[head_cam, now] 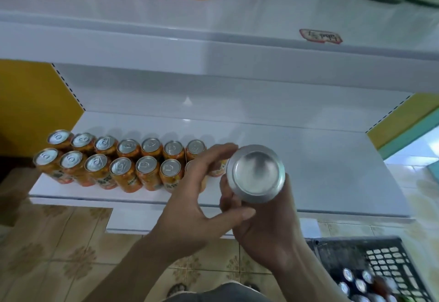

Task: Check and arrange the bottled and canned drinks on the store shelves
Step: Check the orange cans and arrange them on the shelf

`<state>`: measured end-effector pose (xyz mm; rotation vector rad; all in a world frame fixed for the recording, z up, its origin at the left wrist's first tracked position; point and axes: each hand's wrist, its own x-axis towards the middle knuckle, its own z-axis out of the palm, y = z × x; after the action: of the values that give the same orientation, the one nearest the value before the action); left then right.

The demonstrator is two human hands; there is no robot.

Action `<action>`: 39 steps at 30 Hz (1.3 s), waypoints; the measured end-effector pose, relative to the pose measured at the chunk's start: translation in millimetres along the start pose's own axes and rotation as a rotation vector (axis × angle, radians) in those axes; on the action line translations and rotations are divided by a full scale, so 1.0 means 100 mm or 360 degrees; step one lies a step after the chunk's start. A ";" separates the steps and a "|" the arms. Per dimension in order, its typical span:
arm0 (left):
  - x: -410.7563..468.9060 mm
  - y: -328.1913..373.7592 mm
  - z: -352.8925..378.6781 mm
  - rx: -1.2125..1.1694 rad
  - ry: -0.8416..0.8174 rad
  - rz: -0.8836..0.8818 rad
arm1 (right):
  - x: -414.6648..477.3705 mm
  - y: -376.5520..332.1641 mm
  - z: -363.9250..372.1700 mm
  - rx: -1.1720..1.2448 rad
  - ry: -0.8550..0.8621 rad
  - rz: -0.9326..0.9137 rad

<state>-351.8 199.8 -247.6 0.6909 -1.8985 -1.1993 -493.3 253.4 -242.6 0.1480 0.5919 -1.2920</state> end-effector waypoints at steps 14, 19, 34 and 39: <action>0.09 0.11 0.05 -0.0020 -0.0017 0.0041 | 0.02 0.00 -0.13 -0.0015 -0.0139 -0.0001; 0.13 0.15 0.04 0.0010 -0.0106 0.0044 | -0.01 0.02 -0.16 -0.0001 -0.0022 -0.0091; 0.07 0.08 0.16 -0.0879 0.0270 -0.0849 | -0.18 -0.14 -0.24 -0.1710 0.0049 -0.1200; 0.09 0.06 0.09 -0.1066 0.0224 -0.0839 | -0.19 -0.15 -0.23 -0.1692 0.0068 -0.1063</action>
<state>-364.4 199.3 -241.7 0.8822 -1.1005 -1.9242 -517.8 275.4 -249.4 -0.9714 1.3583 -1.4291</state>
